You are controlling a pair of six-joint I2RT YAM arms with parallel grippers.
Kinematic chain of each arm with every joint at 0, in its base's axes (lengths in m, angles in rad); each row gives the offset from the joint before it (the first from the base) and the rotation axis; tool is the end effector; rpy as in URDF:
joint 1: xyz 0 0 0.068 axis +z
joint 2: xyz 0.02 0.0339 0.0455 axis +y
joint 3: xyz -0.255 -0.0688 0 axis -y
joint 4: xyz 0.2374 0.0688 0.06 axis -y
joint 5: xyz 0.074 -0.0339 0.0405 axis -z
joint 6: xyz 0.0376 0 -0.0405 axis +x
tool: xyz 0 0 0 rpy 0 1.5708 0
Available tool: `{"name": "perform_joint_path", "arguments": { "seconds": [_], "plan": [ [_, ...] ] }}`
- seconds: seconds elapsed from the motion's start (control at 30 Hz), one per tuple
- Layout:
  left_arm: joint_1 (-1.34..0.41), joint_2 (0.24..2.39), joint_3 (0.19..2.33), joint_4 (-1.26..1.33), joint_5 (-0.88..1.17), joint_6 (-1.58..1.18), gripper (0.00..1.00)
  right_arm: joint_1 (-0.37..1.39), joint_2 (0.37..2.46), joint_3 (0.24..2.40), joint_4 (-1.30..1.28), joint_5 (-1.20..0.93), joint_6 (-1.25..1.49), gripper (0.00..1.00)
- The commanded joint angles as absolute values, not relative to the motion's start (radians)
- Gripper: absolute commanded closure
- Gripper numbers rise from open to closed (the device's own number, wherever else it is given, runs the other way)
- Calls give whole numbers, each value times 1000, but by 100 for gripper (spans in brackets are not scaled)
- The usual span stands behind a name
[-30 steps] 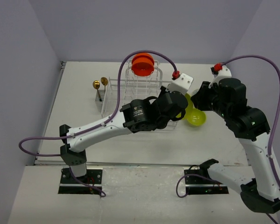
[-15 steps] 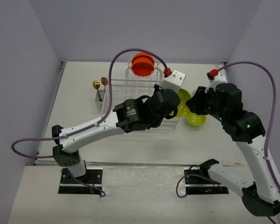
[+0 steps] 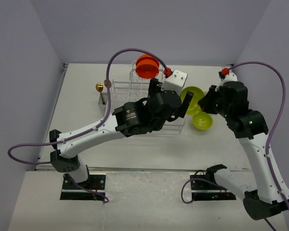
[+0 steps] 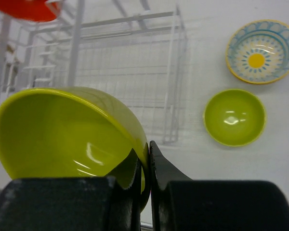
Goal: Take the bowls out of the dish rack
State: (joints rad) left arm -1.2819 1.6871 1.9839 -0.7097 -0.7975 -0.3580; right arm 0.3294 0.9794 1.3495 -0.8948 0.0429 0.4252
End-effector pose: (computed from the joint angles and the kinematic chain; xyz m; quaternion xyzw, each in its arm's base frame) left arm 0.1258 -0.3287 0.4534 0.1536 0.7852 -0.1469 0.5816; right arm 0.1652 0.0548 0.4111 0.0522 0.8646 0.1667 0.4711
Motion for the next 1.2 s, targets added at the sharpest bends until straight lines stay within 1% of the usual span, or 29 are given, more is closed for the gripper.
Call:
{"name": "perform_joint_path", "arguments": {
  "seconds": [0.0,0.03,0.1,0.13,0.23,0.3,0.33,0.47,0.6,0.63,0.83,0.87,1.17],
  "plan": [
    [-1276,1547,1964,-683,-871,-400,0,160,1015,1287,-868,43,420,100],
    [-1276,1510,1929,-677,-883,-408,0,61,1015,1260,-859,41,428,100],
    [-1276,1370,1789,-631,-903,-425,0,-10,1002,1162,-789,25,465,100],
    [-1276,1279,1691,-593,-907,-426,0,-73,1002,1114,-769,12,480,100],
    [-1276,1172,1588,-586,-922,-431,0,-147,1058,1068,-706,5,514,100],
    [-1276,1102,1536,-638,-948,-448,0,-164,1103,1051,-681,5,515,100],
    [-1276,1062,1505,-667,-969,-457,0,-176,1158,1061,-683,5,512,100],
    [-1276,987,1435,-689,-973,-460,0,-186,1247,1065,-660,5,511,100],
    [-1276,962,1398,-703,-971,-457,0,-184,1305,1051,-641,-49,522,98],
    [-1276,957,1388,-703,-973,-456,0,-184,1307,1025,-629,-52,523,96],
    [-1276,940,1362,-690,-963,-456,0,-184,1333,956,-589,-38,509,94],
    [-1276,939,1358,-687,-962,-456,0,-184,1339,950,-586,-37,508,93],
    [-1276,945,1354,-647,-928,-457,0,-186,1358,910,-560,-64,508,88]
  ]
}}
